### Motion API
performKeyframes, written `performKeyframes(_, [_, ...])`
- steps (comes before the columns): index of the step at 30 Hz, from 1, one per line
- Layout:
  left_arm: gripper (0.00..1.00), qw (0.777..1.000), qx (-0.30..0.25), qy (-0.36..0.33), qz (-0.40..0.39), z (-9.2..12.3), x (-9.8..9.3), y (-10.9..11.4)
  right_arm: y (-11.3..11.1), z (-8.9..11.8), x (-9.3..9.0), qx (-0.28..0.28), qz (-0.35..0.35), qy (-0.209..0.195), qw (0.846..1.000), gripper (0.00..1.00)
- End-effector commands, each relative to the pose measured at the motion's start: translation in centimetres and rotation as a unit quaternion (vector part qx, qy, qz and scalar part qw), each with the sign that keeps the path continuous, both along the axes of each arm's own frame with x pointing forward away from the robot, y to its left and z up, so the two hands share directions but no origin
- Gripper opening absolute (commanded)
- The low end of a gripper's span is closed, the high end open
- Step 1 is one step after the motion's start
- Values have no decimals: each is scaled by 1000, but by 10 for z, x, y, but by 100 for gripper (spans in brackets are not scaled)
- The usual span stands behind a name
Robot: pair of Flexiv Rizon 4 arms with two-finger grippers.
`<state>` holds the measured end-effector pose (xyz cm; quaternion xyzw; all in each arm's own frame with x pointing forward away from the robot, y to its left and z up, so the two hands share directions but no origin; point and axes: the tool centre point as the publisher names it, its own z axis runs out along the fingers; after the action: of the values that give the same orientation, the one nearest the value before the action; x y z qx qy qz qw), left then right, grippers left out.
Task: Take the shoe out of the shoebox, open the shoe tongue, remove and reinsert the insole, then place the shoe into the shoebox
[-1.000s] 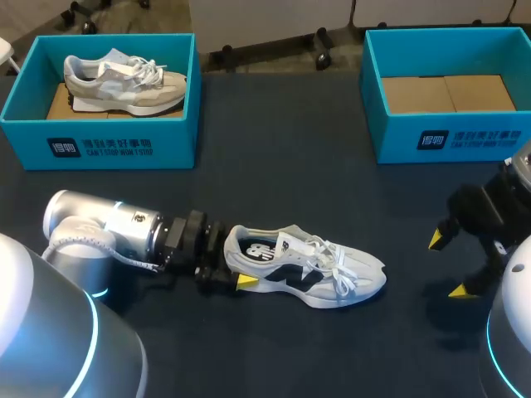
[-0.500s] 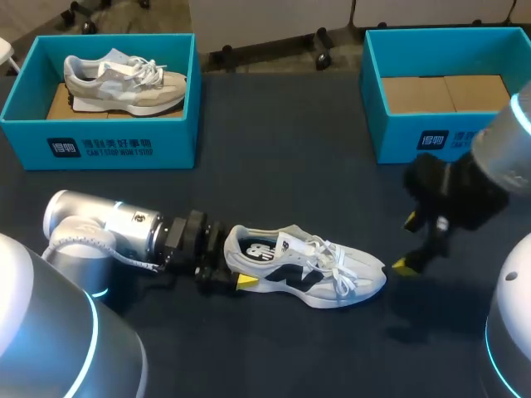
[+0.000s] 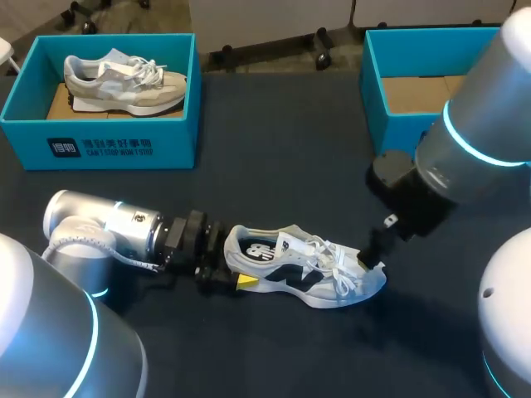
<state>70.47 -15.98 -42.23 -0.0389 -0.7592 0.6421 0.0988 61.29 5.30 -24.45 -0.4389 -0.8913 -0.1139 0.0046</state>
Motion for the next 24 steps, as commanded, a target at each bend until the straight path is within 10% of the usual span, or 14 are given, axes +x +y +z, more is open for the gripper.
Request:
performKeyframes(1, [0, 1000, 0, 0, -1, -2, 0, -2, 19, 1, 5, -54, -76, -9, 996, 100])
performKeyframes(17, [0, 1000, 0, 0, -1, -2, 0, -2, 108, -25, 28, -94, -294, 45, 950, 100])
performKeyframes(24, [0, 1000, 0, 0, -1, -2, 0, -2, 117, -31, 29, -86, -279, 52, 955, 100])
